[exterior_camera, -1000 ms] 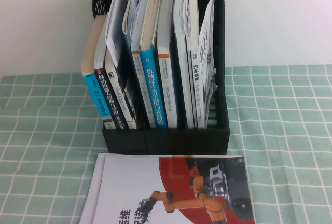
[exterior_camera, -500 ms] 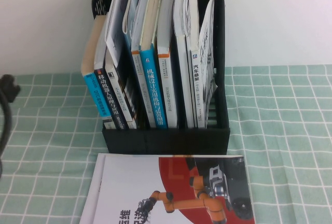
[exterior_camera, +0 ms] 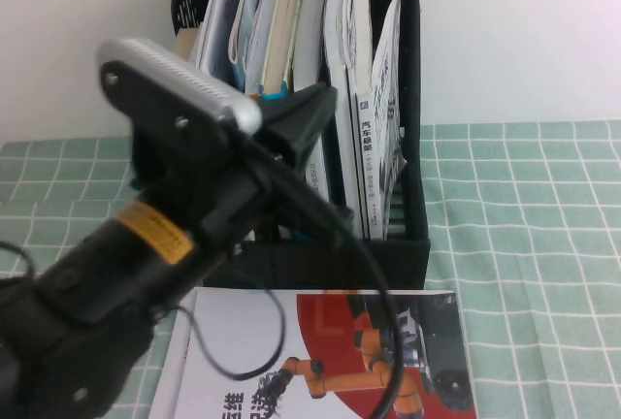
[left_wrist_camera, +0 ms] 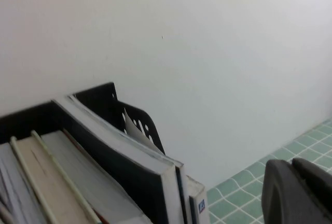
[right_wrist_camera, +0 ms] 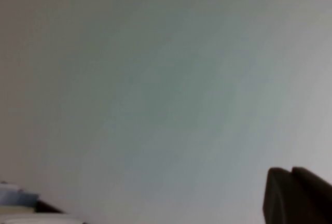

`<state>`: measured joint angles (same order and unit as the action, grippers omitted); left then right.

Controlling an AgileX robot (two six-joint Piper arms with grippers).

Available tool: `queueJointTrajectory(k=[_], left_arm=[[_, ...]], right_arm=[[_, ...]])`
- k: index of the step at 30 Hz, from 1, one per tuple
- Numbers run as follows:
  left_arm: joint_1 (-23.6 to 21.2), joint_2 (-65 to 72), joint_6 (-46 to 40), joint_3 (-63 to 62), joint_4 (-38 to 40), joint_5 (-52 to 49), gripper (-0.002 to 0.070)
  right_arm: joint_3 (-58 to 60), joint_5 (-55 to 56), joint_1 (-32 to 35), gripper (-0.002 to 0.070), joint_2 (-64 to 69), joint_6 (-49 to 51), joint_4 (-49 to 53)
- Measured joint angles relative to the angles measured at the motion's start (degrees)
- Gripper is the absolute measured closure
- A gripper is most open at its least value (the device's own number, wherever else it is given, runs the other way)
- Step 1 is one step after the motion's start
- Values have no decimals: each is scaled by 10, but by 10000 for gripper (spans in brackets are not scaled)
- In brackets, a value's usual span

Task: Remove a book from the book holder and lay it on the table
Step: Hold the bookshelf

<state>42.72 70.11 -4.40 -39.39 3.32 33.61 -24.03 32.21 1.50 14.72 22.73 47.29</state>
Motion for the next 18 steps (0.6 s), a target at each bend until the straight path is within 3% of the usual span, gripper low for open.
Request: queueJointTrajectory(k=[4, 7, 14, 18], left_arm=[[15, 77, -8, -57, 62, 0, 678], [16, 126, -11, -95, 101, -2, 678], [16, 191, -43, -172, 131, -44, 678], [16, 210, -105, -187, 204, -49, 678]], right_arm=[[0, 44, 0, 678, 40, 216, 215], [1, 51, 0, 678, 77, 307, 295], [1, -20, 0, 678, 172, 364, 330], [0, -70, 0, 678, 249, 376, 330]])
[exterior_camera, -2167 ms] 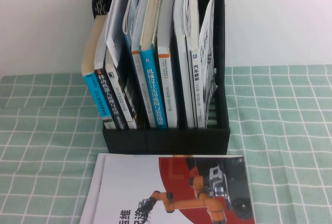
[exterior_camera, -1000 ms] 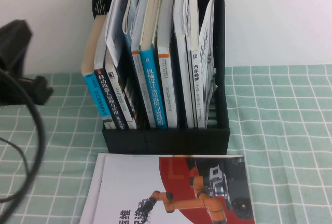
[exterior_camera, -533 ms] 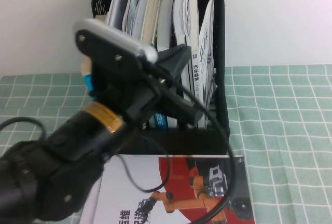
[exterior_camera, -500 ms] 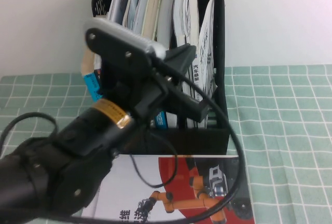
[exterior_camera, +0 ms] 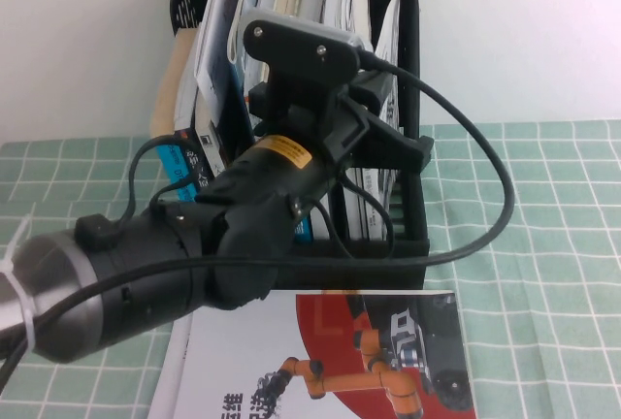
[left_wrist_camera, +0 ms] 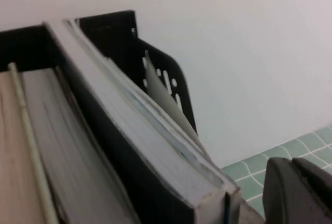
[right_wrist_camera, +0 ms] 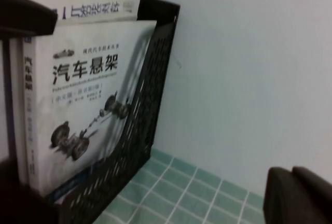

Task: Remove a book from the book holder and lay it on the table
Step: Hold the bookshelf

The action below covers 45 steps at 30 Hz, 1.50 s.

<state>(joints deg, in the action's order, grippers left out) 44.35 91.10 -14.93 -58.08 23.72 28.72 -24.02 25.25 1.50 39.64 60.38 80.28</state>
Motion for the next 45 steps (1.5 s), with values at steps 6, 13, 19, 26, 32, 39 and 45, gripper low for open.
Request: queueJointTrajectory(k=[6, 13, 19, 26, 32, 39, 45], left_arm=[[-11, 1, -58, -7, 140, -13, 678], [-18, -5, -60, -7, 167, -40, 678], [-14, -16, -58, -7, 179, -46, 678], [-14, -22, -79, -7, 197, -41, 678], [-17, -27, -104, -7, 200, -36, 678], [-18, -27, -106, -7, 201, -38, 678], [-18, -28, -109, -7, 202, -41, 678]], right_arm=[[-14, 58, 0, 678, 112, -21, -45], [-17, 118, -1, 678, 163, -106, -129], [-35, 47, -15, 678, 163, -186, -125], [-115, -289, -17, 678, 174, -295, -155], [-129, -509, -17, 678, 177, -587, -447], [-104, -567, -27, 678, 180, -1003, -1000], [-38, -490, -125, 678, 180, -1559, -1616]])
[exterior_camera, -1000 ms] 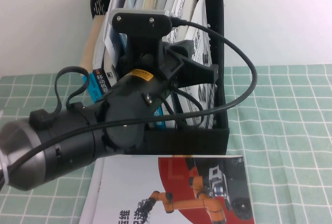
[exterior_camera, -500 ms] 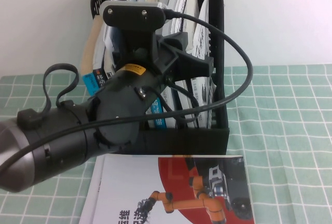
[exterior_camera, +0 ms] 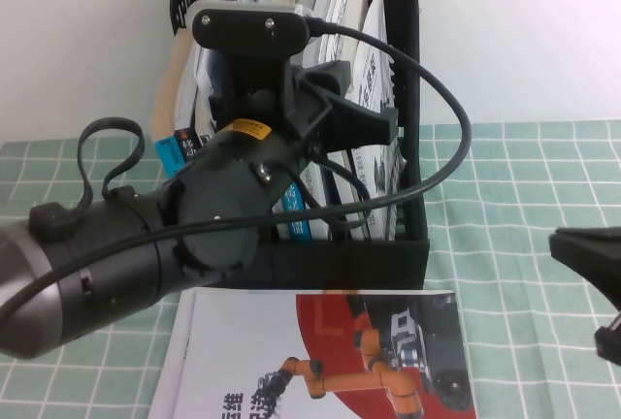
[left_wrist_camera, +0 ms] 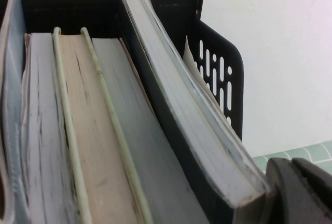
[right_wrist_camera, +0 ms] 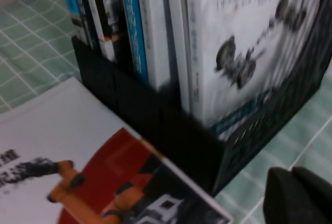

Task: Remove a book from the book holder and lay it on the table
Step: Hold the bookshelf

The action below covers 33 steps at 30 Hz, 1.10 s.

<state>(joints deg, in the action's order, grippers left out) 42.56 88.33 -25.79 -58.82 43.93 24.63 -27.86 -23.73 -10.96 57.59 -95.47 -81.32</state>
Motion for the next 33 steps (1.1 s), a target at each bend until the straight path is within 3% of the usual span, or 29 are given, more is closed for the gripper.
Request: queueJointTrajectory(k=[3, 5, 8, 13, 19, 22, 24, 27, 29, 33], left_arm=[[0, -1, -3, 0, 1, -3, 678], [0, -1, -3, 0, 2, -4, 678], [0, -1, -5, 0, 2, -4, 678], [0, -1, -5, 0, 5, -5, 678], [0, -1, -5, 0, 5, -6, 678], [0, -1, -5, 0, 5, -7, 678], [0, -1, -5, 0, 7, -8, 678], [0, -1, -5, 0, 7, -11, 678], [0, -1, -5, 0, 7, -11, 678], [0, -1, -5, 0, 7, -15, 678]], right_arm=[[9, 63, -59, 678, -1, -216, -117], [9, 88, -88, 678, -1, -276, -144], [-3, 93, -110, 678, 1, -313, -159], [-21, 83, -112, 678, 2, -292, -167], [-24, -61, -112, 678, 35, -67, 6], [-24, -128, -113, 678, 57, 100, 166], [-24, -149, -113, 678, 67, 273, 313], [-24, -155, -113, 678, 69, 527, 564], [-24, -138, -113, 678, 58, 642, 683], [-24, -11, -113, 678, 11, 793, 823]])
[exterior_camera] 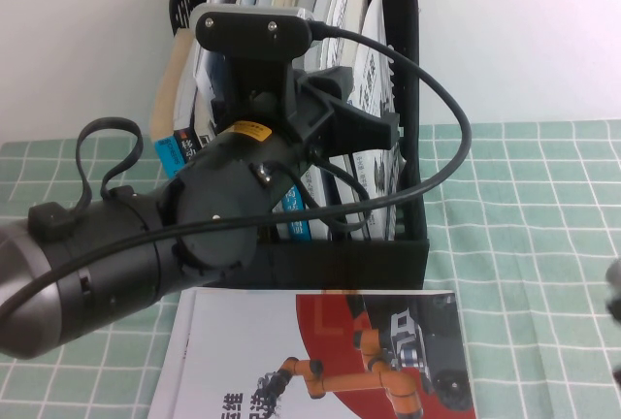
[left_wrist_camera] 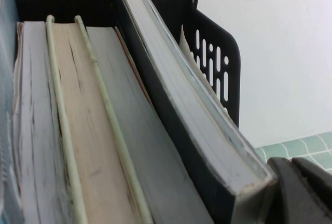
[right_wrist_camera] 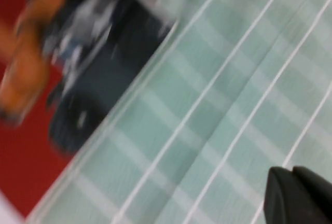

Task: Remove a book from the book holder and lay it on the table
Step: Hold the bookshelf

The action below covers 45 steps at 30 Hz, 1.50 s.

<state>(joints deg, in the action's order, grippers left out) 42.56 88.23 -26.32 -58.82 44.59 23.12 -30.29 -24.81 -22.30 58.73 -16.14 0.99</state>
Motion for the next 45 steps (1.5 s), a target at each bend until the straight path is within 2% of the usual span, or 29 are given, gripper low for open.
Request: queueJointTrajectory(k=[3, 10, 15, 20, 24, 26, 30, 32, 37, 45], left_arm=[[0, 0, 0, 0, 0, -1, 678], [0, -1, 0, 0, 0, -3, 678], [0, -1, 0, 0, 0, -4, 678], [0, -1, 0, 0, 0, -4, 678], [0, -1, 0, 0, 0, -6, 678], [0, -2, 0, 0, 0, -8, 678], [0, -2, 0, 0, 0, -9, 678], [0, -3, 0, 0, 0, -9, 678], [0, -4, 0, 0, 0, -9, 678], [0, -4, 0, 0, 0, -11, 678]], right_arm=[[0, 147, 0, 678, -29, 43, 35], [17, 540, 0, 678, -23, 57, 64], [18, 708, 0, 678, 37, 106, 126], [18, 769, 0, 678, 147, 161, 216], [18, 838, 0, 657, 242, 186, 230], [14, 871, -1, 595, 280, 187, 234], [-14, 891, -17, 386, 345, 189, 241], [-36, 892, -31, 320, 373, 189, 242], [-98, 877, -70, 297, 420, 175, 230], [-147, 840, -88, 293, 453, 122, 106]])
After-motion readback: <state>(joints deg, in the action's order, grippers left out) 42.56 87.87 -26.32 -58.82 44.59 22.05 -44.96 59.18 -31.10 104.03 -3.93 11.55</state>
